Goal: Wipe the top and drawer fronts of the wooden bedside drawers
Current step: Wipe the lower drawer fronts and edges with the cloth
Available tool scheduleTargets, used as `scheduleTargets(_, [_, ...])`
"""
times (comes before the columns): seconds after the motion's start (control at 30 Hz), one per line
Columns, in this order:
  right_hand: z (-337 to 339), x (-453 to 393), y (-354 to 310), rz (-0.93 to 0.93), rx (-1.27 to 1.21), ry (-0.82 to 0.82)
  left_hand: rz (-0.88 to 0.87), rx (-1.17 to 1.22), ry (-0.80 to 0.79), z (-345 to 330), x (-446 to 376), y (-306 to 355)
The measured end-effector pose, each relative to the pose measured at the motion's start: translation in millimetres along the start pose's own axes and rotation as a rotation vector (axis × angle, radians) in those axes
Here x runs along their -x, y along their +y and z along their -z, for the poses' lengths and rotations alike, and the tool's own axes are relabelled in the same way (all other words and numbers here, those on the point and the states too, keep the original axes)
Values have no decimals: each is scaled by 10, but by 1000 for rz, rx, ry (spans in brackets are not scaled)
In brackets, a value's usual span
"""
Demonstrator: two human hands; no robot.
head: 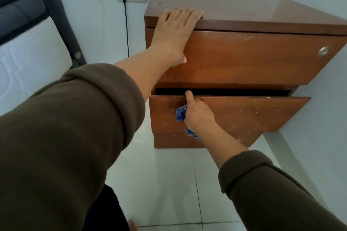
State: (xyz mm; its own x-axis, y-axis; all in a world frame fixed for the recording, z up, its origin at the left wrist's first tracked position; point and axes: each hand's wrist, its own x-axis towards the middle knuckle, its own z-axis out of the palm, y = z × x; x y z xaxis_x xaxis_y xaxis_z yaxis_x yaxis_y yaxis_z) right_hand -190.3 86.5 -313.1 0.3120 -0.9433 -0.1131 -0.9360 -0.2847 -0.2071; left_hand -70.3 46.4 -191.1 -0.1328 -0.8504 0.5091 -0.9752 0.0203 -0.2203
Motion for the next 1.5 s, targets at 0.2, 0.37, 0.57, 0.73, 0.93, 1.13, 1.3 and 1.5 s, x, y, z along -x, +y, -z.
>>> scheduleTargets(0.2, [187, 115, 130, 74, 11, -124, -18, 22, -33, 50, 29, 0])
scheduleTargets(0.37, [688, 197, 76, 118, 97, -143, -88, 198, 156, 23, 328, -193])
scheduleTargets(0.57, [819, 164, -255, 302, 150, 129, 502, 723, 0, -437, 1225, -170])
scheduleTargets(0.73, [494, 123, -582, 384, 232, 92, 674, 971, -273, -588, 1476, -112])
scheduleTargets(0.93, [213, 54, -605, 366, 275, 73, 625, 932, -308, -632, 1445, -176])
scheduleTargets(1.13, [291, 80, -414, 352, 280, 84, 500, 669, -311, -662, 1364, -112])
scheduleTargets(1.3, [334, 89, -111, 301, 267, 97, 349, 547, -375, -666, 1249, 24])
scheduleTargets(1.5, [415, 47, 576, 178, 248, 84, 240, 515, -389, -572, 986, 413])
